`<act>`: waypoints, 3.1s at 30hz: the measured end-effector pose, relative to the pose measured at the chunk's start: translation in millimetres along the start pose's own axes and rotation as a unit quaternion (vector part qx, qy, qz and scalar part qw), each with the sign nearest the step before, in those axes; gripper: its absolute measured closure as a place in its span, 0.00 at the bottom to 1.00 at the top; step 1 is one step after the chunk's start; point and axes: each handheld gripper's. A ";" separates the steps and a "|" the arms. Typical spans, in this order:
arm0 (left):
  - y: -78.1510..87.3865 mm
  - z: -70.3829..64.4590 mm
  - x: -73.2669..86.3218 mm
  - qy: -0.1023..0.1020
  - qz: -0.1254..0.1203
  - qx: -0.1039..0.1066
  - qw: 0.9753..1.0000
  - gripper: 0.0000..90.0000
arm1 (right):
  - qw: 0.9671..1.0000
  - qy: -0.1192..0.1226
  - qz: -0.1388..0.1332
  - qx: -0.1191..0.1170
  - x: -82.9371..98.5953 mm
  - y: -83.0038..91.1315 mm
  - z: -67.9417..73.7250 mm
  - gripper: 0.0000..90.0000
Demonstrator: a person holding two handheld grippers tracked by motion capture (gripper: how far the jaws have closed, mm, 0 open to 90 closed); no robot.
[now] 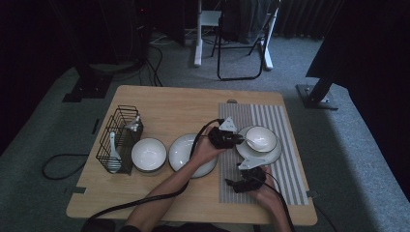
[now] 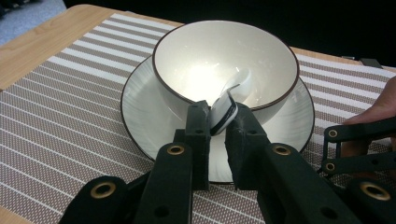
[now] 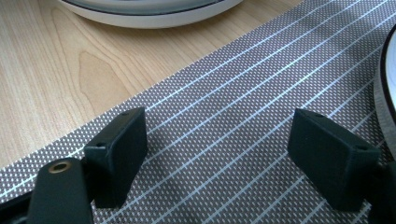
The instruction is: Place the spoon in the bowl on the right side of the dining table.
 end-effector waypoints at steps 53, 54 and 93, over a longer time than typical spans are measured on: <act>7.6 -5.8 0.6 -0.011 0.002 -0.003 1.000 0.85 | 1.000 0.000 0.000 0.000 0.0 0.0 -0.1 0.22; 7.3 -6.4 0.7 -0.013 0.004 -0.002 1.000 0.85 | 1.000 0.000 0.000 0.000 0.0 0.0 -0.1 0.22; 60.9 6.1 2.9 0.021 -0.022 0.011 0.999 0.72 | 1.000 0.000 0.001 0.000 0.0 0.1 0.0 0.22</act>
Point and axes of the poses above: each handheld gripper's, and its own axes: y roughly backward along the jaws, x roughly out of its underside, z roughly to its left, and after that the axes turned 6 degrees about x, right-handed
